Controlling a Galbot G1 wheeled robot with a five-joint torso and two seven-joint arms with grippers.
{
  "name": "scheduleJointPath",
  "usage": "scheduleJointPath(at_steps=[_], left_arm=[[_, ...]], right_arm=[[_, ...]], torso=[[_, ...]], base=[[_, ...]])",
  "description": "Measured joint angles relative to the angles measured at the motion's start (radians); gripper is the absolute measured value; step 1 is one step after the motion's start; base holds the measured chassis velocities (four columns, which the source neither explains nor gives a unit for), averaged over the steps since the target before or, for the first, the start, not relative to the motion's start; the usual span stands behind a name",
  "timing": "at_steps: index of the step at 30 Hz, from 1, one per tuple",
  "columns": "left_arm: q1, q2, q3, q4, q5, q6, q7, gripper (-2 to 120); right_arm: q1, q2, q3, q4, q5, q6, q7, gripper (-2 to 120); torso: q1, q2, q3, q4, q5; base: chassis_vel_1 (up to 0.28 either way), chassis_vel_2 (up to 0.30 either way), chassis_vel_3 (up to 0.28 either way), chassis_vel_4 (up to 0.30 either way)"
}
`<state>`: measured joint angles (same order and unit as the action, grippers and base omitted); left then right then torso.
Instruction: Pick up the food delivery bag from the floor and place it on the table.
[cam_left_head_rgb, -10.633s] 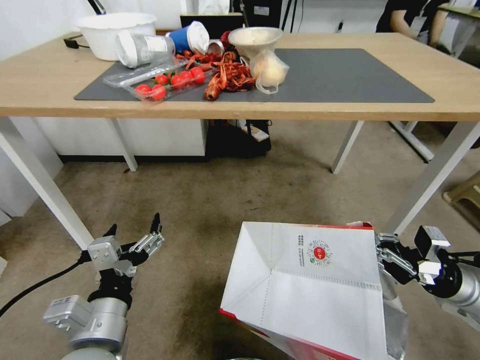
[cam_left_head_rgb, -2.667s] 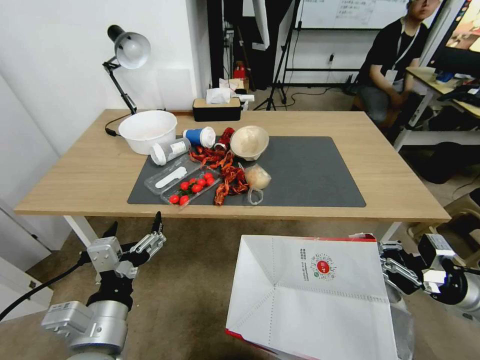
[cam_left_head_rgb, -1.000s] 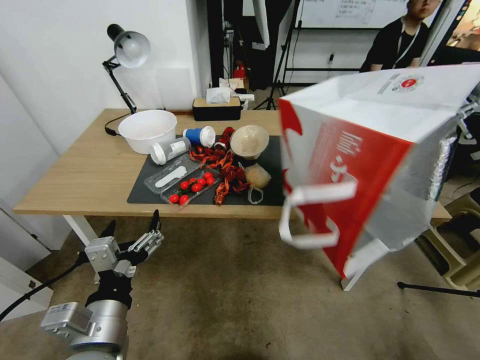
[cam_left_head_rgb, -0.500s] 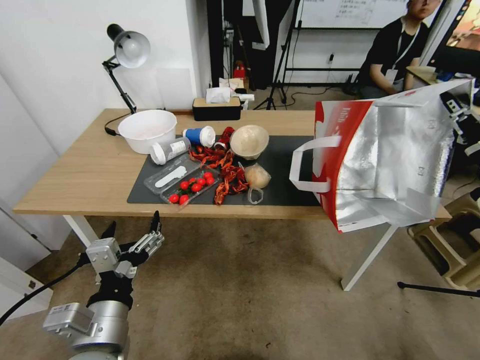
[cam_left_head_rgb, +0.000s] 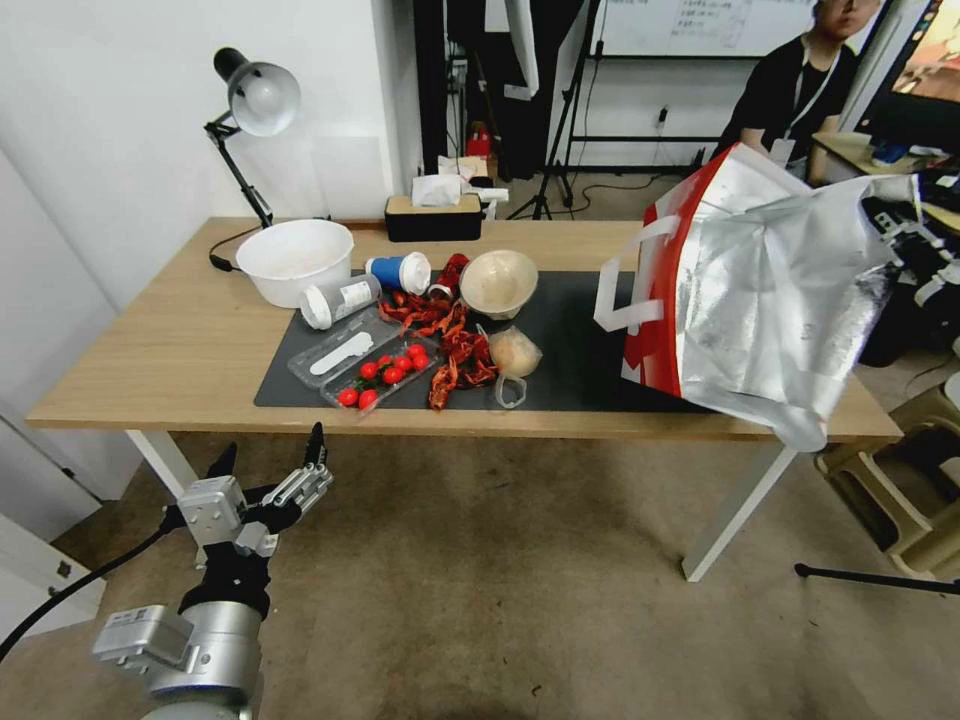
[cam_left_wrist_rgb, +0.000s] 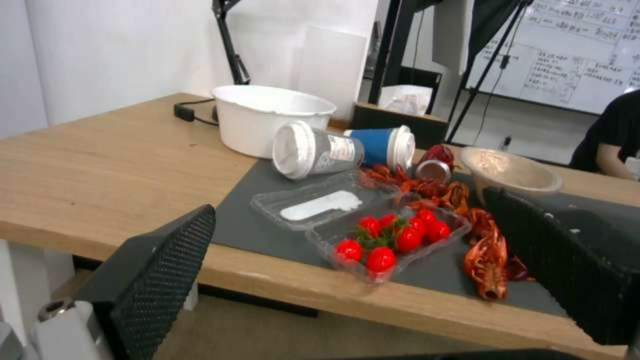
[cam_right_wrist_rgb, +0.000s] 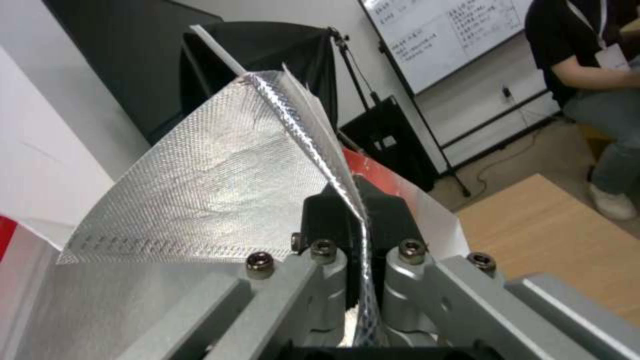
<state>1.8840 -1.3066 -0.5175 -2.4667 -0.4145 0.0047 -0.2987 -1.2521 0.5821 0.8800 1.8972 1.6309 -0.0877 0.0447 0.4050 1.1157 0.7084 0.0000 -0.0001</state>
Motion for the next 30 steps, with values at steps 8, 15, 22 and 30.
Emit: scheduleJointPath(at_steps=[8,15,22,30], left_arm=[[0.005,-0.002,-0.004,-0.001,0.0,0.001,0.0,100],[0.007,-0.004,-0.005,-0.002,0.0,0.001,-0.001,100],[0.012,-0.007,-0.004,-0.005,0.007,-0.002,-0.001,100],[0.026,-0.01,-0.004,-0.01,0.016,-0.012,-0.001,100]], right_arm=[[0.112,-0.022,-0.106,-0.061,0.008,-0.042,0.076,0],[0.118,-0.028,-0.109,-0.062,0.007,-0.047,0.074,0],[0.119,-0.029,-0.101,-0.064,0.002,-0.039,0.071,25],[0.123,-0.032,-0.1,-0.07,-0.037,-0.023,0.055,53]], torso=[[0.0,0.0,0.0,0.0,0.0003],[0.0,0.0,0.0,0.0,0.0002],[0.0,0.0,0.0,0.0,0.0002],[0.0,0.0,0.0,0.0,0.0001]], base=[[0.0,0.0,0.0,0.0],[0.0,0.0,0.0,0.0],[0.0,0.0,0.0,0.0],[0.0,0.0,0.0,0.0]])
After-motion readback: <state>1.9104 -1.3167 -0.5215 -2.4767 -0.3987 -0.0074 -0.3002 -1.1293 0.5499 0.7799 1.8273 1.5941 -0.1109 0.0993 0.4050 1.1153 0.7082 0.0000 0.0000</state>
